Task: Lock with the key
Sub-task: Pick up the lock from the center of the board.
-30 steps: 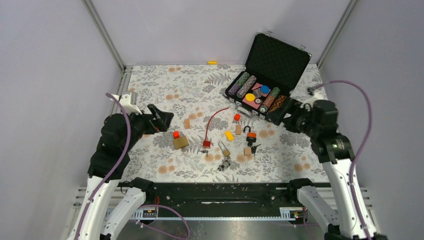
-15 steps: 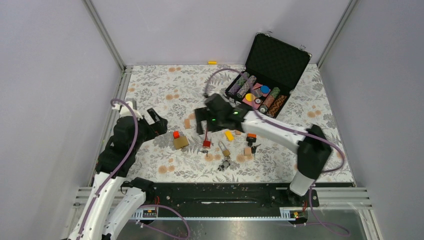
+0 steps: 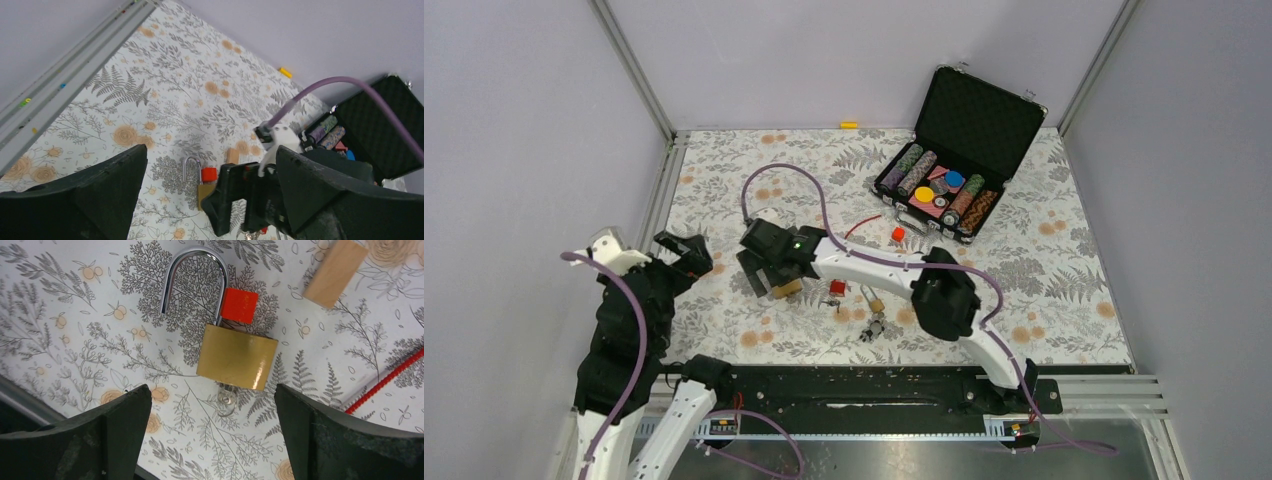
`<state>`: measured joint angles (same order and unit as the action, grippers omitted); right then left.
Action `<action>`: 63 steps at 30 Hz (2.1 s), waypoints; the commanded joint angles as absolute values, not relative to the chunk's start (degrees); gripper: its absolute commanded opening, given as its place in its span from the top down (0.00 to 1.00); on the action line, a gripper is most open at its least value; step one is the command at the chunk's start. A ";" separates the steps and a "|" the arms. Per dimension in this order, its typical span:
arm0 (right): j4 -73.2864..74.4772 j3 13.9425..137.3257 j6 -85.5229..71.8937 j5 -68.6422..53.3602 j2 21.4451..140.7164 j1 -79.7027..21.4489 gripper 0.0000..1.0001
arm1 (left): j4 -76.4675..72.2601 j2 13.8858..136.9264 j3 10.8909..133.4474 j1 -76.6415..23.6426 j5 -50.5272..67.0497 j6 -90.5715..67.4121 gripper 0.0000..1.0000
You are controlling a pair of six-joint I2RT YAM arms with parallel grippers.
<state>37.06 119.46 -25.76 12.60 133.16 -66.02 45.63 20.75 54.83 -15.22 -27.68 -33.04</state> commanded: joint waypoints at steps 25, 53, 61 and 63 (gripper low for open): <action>47.78 132.71 -29.27 17.14 146.97 -66.53 0.08 | 46.22 19.58 56.59 -14.94 -30.42 -32.22 0.01; 12.88 97.14 -49.08 -2.53 108.87 -55.54 0.44 | 42.04 22.69 54.84 -14.94 -14.22 -30.27 0.01; -1.44 87.58 -60.69 -5.16 98.54 -54.14 0.45 | 33.45 25.00 51.93 -14.89 7.58 -28.09 0.01; -5.86 85.07 -64.83 -5.06 96.62 -54.14 0.45 | 30.93 26.19 50.76 -14.92 12.86 -28.38 0.02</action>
<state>9.54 88.31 -54.48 -2.48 101.97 -53.60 39.35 23.49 52.64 -15.20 -2.07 -29.74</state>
